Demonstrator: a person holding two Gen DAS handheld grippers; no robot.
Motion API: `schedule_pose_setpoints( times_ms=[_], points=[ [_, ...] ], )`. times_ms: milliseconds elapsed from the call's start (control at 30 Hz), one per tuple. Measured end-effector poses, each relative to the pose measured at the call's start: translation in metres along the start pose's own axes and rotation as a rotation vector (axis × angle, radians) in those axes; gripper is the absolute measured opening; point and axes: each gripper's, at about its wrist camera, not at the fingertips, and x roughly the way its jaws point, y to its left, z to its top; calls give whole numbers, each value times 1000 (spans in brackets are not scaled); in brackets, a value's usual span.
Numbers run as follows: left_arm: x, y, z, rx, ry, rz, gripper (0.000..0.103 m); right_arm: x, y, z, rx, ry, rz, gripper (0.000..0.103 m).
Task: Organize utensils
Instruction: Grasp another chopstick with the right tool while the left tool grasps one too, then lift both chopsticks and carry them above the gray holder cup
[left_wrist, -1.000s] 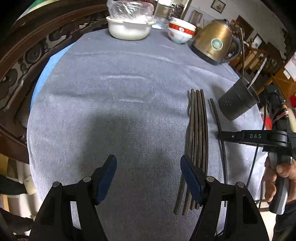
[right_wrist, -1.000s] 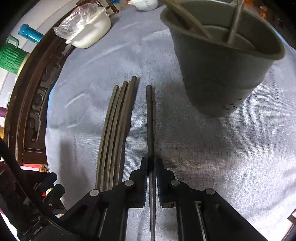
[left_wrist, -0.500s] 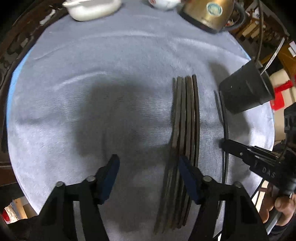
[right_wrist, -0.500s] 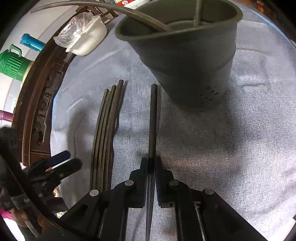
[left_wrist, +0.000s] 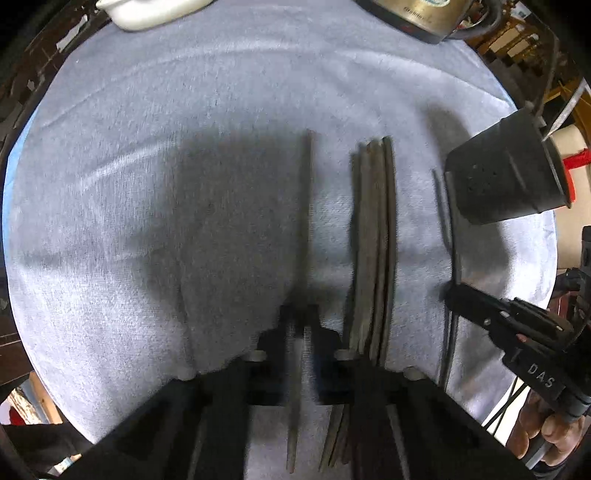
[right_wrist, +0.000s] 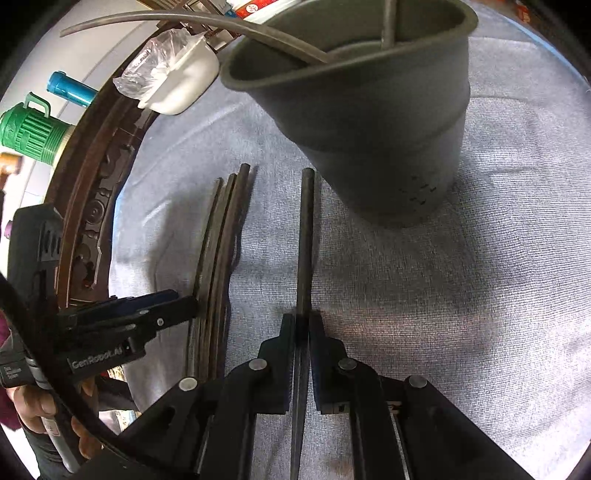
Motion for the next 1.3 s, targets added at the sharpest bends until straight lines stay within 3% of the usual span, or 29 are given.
schedule_pose_setpoints(
  times_ms=[333, 500, 633, 667, 700, 900, 1067, 1167, 1300],
  points=[
    [2, 33, -10, -46, 69, -41, 6, 5, 12, 10, -25, 62, -53, 11],
    [1, 44, 7, -73, 85, -30, 23, 9, 17, 23, -23, 128, -103, 11],
    [2, 40, 17, -61, 92, -17, 23, 15, 25, 32, -39, 166, -148, 11],
    [2, 40, 19, -55, 90, -16, 18, 16, 28, 33, -51, 170, -159, 11],
    [2, 39, 22, -51, 90, -12, 6, 17, 31, 33, -70, 172, -174, 11],
    [-1, 54, 29, -86, 76, -73, 6, 19, 45, 27, -128, 166, -193, 8],
    [-18, 78, 11, -144, -1, -134, 6, 3, 62, 13, -172, 109, -153, 8],
    [-42, 90, -2, -184, -104, -173, 6, -16, 69, 4, -182, 37, -111, 8],
    [-85, 98, -22, -230, -307, -201, 6, -48, 73, -11, -172, -104, -72, 8]
  ],
)
